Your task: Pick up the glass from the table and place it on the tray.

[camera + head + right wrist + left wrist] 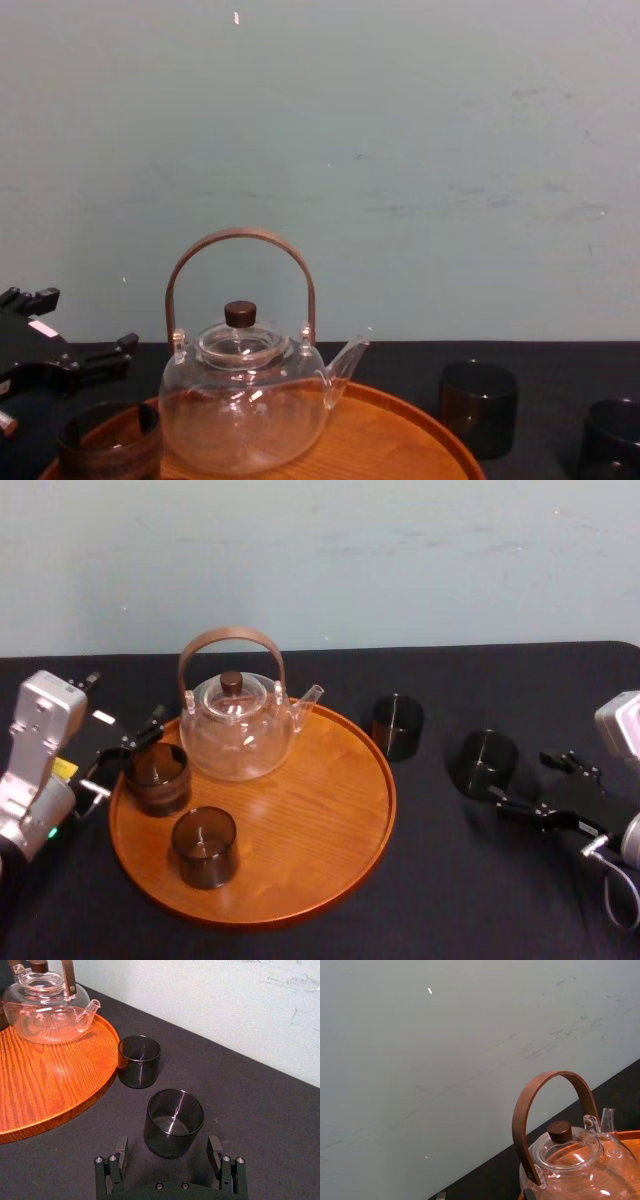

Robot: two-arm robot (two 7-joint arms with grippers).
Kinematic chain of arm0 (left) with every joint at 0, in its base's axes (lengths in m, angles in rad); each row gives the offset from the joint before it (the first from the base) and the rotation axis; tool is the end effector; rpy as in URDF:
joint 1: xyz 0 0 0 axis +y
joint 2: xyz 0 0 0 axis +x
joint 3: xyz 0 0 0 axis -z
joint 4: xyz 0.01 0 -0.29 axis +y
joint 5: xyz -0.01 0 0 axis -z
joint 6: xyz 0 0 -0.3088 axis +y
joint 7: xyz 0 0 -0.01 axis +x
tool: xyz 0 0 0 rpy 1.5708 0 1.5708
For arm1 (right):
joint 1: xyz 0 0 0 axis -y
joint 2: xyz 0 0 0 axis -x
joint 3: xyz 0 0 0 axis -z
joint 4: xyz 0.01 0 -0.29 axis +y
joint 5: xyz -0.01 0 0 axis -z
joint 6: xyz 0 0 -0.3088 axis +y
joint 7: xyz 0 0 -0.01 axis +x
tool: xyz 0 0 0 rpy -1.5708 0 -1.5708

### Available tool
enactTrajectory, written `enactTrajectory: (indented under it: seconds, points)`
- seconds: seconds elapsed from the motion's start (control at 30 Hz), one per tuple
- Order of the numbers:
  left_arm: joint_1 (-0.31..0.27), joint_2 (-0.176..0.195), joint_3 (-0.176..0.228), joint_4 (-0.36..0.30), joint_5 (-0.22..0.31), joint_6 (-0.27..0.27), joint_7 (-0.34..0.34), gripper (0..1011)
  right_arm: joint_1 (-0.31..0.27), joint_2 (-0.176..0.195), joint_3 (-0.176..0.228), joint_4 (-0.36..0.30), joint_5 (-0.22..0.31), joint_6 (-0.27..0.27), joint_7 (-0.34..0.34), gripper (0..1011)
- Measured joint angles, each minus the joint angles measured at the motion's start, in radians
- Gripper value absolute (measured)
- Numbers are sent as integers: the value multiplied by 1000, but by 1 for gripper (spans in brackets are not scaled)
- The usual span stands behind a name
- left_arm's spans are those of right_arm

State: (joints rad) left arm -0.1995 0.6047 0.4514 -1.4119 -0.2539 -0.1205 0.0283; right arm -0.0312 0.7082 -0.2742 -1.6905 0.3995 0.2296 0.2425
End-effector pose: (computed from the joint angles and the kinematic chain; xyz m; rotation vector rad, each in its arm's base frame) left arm 0.3581 0.0827 -0.3023 0.3046 -0.2850 1.2480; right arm 0.3070 -0.1037 -0.2685 -0.4556 0.0413 -1.0391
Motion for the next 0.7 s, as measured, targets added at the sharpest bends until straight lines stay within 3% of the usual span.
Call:
enactTrajectory:
  seconds: [0.37, 0.7]
  points:
    - [0, 0, 0, 0, 0, 0, 0, 1001, 50, -54, 1, 53, -2, 44, 31, 1002]
    - [0, 0, 0, 0, 0, 0, 0, 1001, 100, -101, -9, 108, -36, 67, 48, 1002]
